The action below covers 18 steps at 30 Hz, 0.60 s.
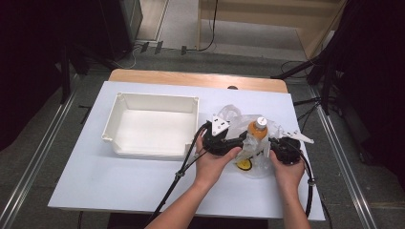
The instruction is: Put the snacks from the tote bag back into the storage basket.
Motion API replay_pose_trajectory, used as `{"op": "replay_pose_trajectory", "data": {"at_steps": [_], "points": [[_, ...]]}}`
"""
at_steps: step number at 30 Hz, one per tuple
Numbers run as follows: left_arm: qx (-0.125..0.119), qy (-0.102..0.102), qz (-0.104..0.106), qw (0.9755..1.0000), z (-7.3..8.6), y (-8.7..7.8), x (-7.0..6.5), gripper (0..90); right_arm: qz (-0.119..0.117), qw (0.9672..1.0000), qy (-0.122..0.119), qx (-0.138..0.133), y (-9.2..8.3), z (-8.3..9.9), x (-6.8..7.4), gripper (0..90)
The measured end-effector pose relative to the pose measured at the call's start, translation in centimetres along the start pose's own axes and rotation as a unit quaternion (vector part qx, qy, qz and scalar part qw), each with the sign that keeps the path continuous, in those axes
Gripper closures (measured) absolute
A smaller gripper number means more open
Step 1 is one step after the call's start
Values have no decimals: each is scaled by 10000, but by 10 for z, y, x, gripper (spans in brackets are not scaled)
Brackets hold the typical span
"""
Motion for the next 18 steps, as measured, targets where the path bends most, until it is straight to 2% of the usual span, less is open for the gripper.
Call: {"op": "replay_pose_trajectory", "data": {"at_steps": [1,2,3,5,10,11,16,18], "points": [[60,-25,-61,10000,1,3,1,494,-19,10000,-10,-11,-1,0,0,873],[136,-54,-93,9999,2,6,2,494,-19,10000,-10,-11,-1,0,0,873],[313,-57,-130,9994,8,13,4,574,-32,10000,-16,-17,-1,0,-1,873],[391,-52,-150,9991,10,16,4,643,-33,10000,-5,-16,-2,1,-1,872],[698,150,-230,9972,27,33,2,716,-88,9999,-1,-76,-5,0,0,871],[736,268,-309,9965,33,38,2,774,-146,9998,11,-123,-8,-1,0,858],[747,281,-353,9962,40,43,3,875,-274,9992,-4,-293,-18,-3,1,843],[796,272,-353,9958,45,45,3,900,-325,9985,23,-444,-28,-8,2,839]]}}
Point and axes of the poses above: each handheld gripper's, and its own axes: y roughly forward along the jaws, z roughly out of its underside, x roughly to its left, the point moved 4 cm from there along y, roughly forward along the jaws, and after that the axes turned 10 degrees about x, right-handed, at the moved point
